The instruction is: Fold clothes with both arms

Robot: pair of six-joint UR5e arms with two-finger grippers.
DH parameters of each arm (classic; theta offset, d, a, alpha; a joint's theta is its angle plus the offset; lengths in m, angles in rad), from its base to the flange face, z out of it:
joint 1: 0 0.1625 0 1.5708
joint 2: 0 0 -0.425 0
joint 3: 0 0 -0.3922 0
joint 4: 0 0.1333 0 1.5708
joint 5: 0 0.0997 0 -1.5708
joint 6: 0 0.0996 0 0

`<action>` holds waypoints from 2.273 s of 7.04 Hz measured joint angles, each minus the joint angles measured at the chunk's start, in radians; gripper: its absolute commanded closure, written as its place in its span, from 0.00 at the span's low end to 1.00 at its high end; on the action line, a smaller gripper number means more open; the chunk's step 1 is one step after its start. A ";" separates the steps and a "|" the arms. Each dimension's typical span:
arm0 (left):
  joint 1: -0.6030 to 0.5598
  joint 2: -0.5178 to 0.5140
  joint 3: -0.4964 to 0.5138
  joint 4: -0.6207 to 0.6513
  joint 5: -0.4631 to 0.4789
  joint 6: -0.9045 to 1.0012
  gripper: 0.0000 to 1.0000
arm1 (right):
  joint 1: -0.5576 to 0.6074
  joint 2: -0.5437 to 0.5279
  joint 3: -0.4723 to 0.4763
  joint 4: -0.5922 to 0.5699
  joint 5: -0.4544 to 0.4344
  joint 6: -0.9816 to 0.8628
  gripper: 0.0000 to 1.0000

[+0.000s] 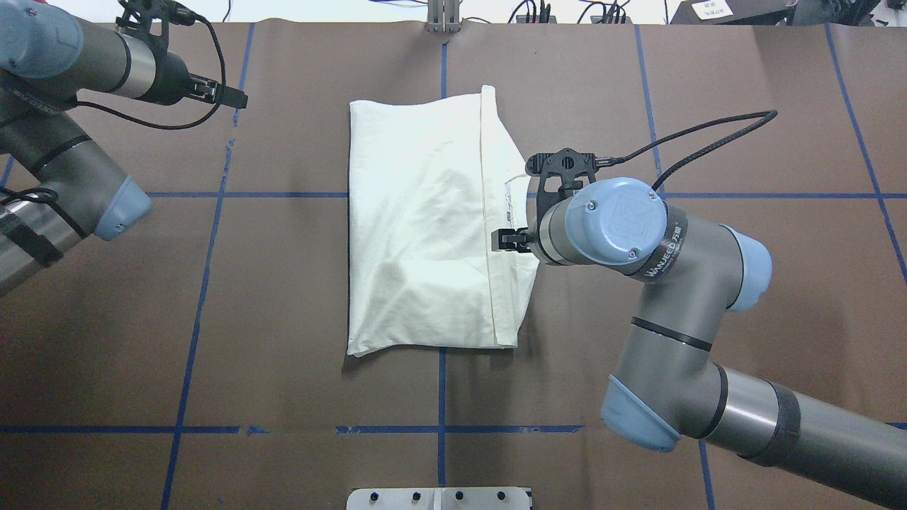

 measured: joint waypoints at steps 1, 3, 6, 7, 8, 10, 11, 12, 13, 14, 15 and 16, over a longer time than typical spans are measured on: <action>0.000 0.053 -0.081 0.033 -0.007 0.002 0.00 | -0.005 0.005 0.016 0.008 -0.013 -0.012 0.00; 0.000 0.178 -0.220 0.050 -0.040 0.005 0.00 | -0.036 0.014 0.030 0.029 -0.055 -0.053 0.14; -0.001 0.307 -0.326 0.047 -0.058 0.007 0.00 | -0.179 0.037 0.036 -0.111 -0.248 -0.227 0.27; -0.001 0.316 -0.332 0.045 -0.059 0.007 0.00 | -0.214 0.048 0.037 -0.177 -0.274 -0.280 0.37; 0.000 0.319 -0.333 0.044 -0.060 0.006 0.00 | -0.247 0.052 0.036 -0.221 -0.287 -0.324 0.39; -0.001 0.321 -0.334 0.044 -0.061 0.007 0.00 | -0.294 0.052 0.019 -0.246 -0.299 -0.355 0.41; 0.000 0.321 -0.334 0.043 -0.061 0.007 0.00 | -0.307 0.052 0.005 -0.248 -0.304 -0.358 0.44; -0.001 0.321 -0.335 0.043 -0.061 0.007 0.00 | -0.314 0.052 -0.004 -0.248 -0.309 -0.360 0.54; -0.001 0.321 -0.335 0.043 -0.061 0.007 0.00 | -0.317 0.053 -0.007 -0.248 -0.311 -0.360 0.71; -0.001 0.321 -0.336 0.042 -0.061 0.008 0.00 | -0.318 0.052 -0.008 -0.248 -0.312 -0.359 0.94; 0.000 0.321 -0.339 0.042 -0.062 0.008 0.00 | -0.318 0.052 -0.008 -0.248 -0.313 -0.359 1.00; 0.000 0.321 -0.342 0.042 -0.062 0.008 0.00 | -0.319 0.051 -0.008 -0.247 -0.314 -0.359 1.00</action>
